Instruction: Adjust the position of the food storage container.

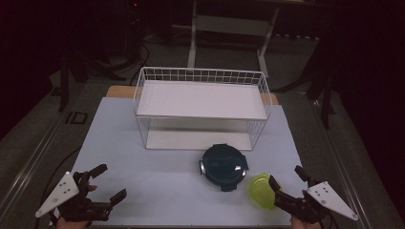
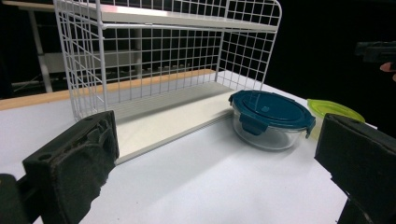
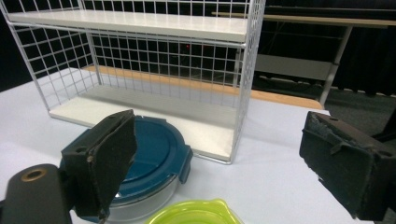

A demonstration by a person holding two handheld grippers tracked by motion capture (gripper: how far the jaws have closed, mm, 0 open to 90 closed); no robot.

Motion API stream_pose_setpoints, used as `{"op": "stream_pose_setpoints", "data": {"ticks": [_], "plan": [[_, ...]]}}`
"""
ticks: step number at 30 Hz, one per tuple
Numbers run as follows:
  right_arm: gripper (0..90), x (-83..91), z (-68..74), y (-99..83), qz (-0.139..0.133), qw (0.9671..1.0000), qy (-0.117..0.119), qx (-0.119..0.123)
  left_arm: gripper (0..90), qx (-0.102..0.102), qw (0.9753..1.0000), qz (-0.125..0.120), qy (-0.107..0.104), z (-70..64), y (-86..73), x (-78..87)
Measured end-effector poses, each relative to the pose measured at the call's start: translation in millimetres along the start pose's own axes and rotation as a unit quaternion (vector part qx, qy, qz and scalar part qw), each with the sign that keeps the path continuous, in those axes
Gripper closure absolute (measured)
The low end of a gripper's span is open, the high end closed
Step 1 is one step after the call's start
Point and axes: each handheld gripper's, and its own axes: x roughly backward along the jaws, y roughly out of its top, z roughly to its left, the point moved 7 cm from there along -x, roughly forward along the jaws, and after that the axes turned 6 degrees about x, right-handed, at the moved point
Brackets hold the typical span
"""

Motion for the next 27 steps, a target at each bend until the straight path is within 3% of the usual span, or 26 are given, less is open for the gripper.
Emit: {"op": "stream_pose_setpoints", "data": {"ticks": [3,11,19,27], "plan": [[10.6,0.4,0.0,2.3,0.002,1.0000,0.001,-0.001,0.0,0.001,1.0000,-0.001,0.000,0.4,0.3,0.3],[10.6,-0.3,2.6,20.6,-0.009,0.9994,0.032,-0.012,0.0,0.002,1.0000,-0.009,0.001,1.0,3.6,2.0],[10.6,-7.7,-11.0,41.3,-0.007,0.9987,0.037,-0.034,0.0,0.001,0.9999,-0.013,0.001,0.8,5.2,3.7],[10.8,-22.5,-17.2,44.6,0.015,0.9985,0.051,-0.007,0.0,0.002,1.0000,-0.009,-0.003,-0.7,3.4,1.7]]}}
